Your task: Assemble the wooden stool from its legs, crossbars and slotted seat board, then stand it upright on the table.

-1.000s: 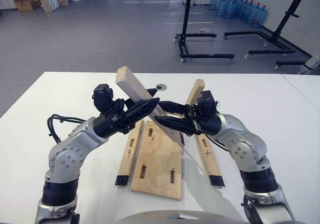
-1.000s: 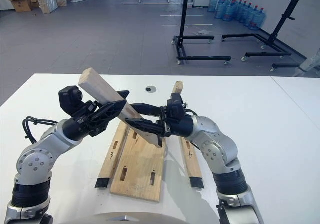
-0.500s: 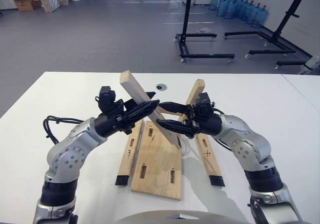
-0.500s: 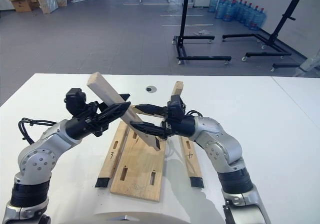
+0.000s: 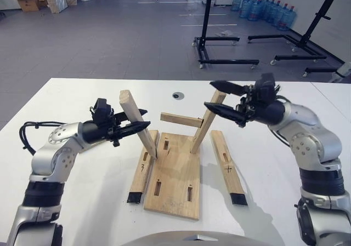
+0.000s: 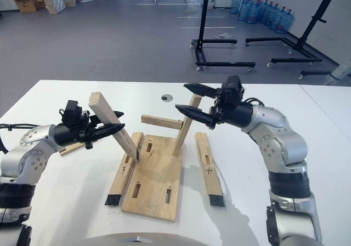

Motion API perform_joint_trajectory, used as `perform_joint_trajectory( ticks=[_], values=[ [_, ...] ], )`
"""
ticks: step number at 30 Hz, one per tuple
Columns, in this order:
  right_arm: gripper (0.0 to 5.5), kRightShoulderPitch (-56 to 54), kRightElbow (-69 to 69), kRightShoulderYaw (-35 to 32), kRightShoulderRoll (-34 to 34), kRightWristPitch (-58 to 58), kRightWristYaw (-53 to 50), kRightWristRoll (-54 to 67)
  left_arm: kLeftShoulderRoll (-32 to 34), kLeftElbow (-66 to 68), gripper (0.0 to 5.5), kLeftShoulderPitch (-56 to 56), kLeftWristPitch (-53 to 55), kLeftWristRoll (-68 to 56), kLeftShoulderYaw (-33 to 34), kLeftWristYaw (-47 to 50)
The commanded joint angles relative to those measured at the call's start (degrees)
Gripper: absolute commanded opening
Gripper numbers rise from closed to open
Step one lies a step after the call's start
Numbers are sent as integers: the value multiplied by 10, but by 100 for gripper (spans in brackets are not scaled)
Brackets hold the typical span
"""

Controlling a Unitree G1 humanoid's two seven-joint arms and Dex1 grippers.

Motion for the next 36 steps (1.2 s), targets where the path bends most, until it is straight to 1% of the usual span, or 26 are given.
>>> perform_joint_trajectory(
  ticks=[1, 6, 8, 10, 12, 17, 21, 26, 30, 36],
  values=[
    [374, -48, 3, -10, -4, 2, 1, 13, -26, 89, 209, -72, -82, 50, -3, -13],
    [374, -46, -2, -2, 5, 6, -9, 13, -62, 177, 209, -106, -199, 108, 1, 3],
    [374, -47, -4, 0, 6, 8, -12, 14, -69, 200, 209, -108, -223, 120, -8, -11],
    [374, -51, 0, 2, 5, 9, -11, 13, -82, 216, 209, -105, -239, 106, -7, -45],
    [374, -55, 4, 7, 3, 8, -9, 10, -98, 236, 209, -110, -256, 106, -7, -58],
    [374, -60, 14, 13, 1, 8, -2, 9, -115, 227, 209, -104, -230, 88, -18, -106],
    [374, -61, 22, 19, 0, 11, 4, 10, -101, 248, 209, -121, -179, 81, -27, -147],
    [374, -59, 27, 26, 1, 10, 13, 8, -101, 266, 209, -159, -187, 78, 5, -138],
    [374, -60, 32, 28, 0, 9, 19, 5, -113, 264, 209, -170, -169, 48, 33, -138],
    [374, -72, 43, 31, -3, 9, 28, 4, -132, 254, 209, -137, -141, 63, -12, -161]
  ],
)
